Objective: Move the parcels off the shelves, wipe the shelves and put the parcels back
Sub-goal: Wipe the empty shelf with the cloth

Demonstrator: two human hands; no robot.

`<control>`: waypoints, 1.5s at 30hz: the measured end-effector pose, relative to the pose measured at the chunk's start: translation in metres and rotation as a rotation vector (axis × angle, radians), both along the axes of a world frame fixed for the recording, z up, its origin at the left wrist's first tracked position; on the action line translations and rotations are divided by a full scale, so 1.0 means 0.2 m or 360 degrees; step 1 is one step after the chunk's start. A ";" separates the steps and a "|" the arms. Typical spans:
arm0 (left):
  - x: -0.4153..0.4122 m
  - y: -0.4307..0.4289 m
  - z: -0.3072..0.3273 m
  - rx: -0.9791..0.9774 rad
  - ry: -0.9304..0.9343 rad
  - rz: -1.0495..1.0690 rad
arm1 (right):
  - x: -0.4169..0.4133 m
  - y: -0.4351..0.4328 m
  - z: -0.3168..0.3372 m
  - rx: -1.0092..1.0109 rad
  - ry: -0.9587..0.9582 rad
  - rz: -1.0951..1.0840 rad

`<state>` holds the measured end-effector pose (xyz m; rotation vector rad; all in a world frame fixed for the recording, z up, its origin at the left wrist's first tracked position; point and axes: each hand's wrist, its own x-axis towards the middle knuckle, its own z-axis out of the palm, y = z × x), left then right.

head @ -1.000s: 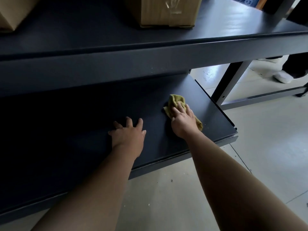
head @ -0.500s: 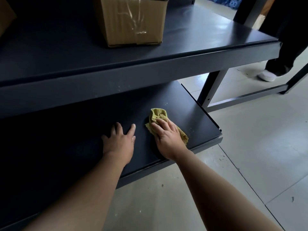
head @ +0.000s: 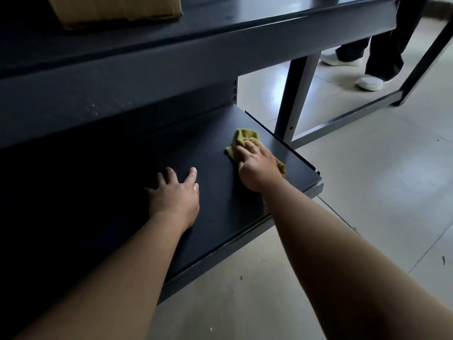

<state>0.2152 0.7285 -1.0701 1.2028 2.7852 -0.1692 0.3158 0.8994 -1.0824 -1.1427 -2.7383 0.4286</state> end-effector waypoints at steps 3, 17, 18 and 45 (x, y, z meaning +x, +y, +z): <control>0.00 0.03 -0.01 -0.0055 0.0023 -0.0006 | -0.05 -0.06 -0.01 -0.0173 0.0027 -0.0106; 0.01 0.14 -0.02 -0.0062 -0.0024 0.0050 | -0.21 0.14 0.02 -0.0243 -0.0073 0.0003; 0.01 0.14 -0.02 -0.0061 -0.0017 0.0048 | -0.19 0.16 0.02 -0.0241 -0.0083 -0.0042; 0.11 -0.13 0.00 0.0087 -0.0116 -0.0081 | 0.35 -0.24 0.03 -0.0191 -0.0028 -0.0049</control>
